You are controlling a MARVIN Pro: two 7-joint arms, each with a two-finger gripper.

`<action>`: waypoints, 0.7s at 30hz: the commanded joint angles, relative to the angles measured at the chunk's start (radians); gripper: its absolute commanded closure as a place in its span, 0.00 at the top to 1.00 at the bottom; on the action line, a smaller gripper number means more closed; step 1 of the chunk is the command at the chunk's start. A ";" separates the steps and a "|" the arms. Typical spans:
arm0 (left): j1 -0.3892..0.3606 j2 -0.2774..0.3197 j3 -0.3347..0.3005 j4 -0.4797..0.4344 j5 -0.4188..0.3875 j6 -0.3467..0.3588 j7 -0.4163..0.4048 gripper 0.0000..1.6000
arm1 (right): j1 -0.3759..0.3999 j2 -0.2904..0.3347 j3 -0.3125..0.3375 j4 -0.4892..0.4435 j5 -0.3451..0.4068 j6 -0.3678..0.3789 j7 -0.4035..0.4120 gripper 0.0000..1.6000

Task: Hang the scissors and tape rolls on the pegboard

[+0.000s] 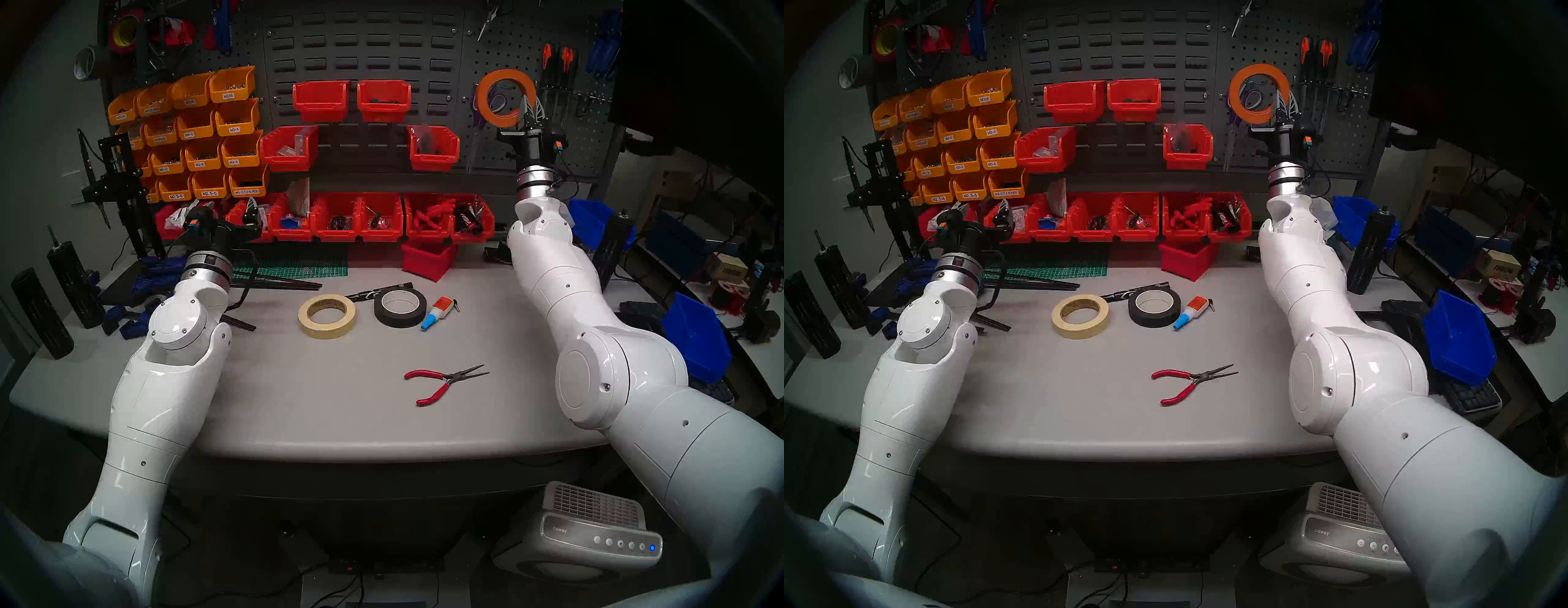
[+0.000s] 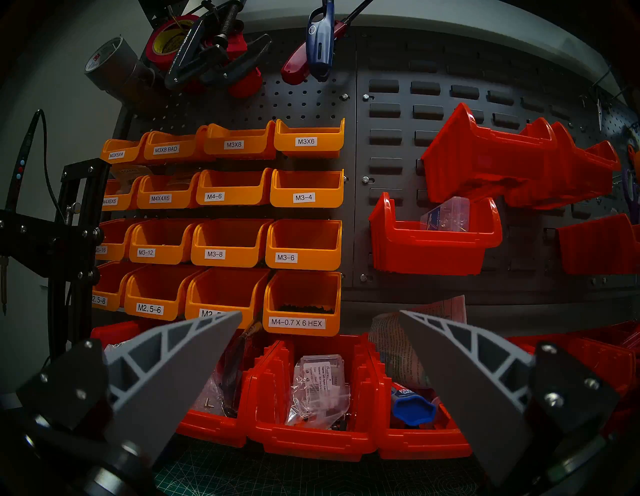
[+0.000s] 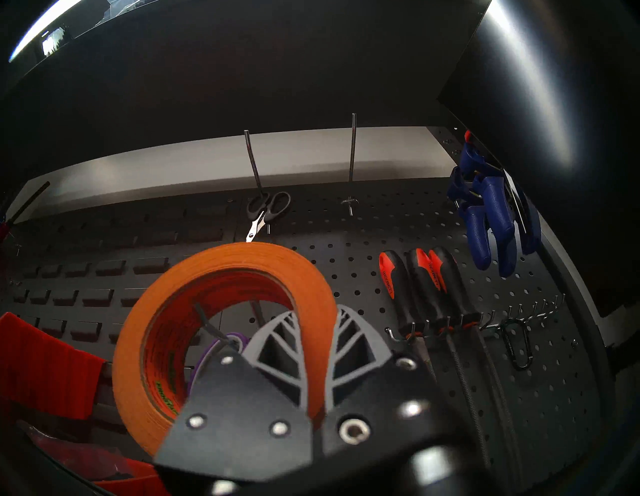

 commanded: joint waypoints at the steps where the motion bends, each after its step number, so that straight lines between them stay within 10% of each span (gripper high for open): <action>1: -0.035 0.002 -0.009 -0.030 0.000 -0.015 -0.002 1.00 | 0.099 0.000 -0.005 0.012 0.003 0.018 0.013 0.00; 21: -0.035 0.002 -0.009 -0.030 0.000 -0.014 -0.002 1.00 | 0.201 0.014 -0.001 0.157 -0.003 0.092 0.023 0.00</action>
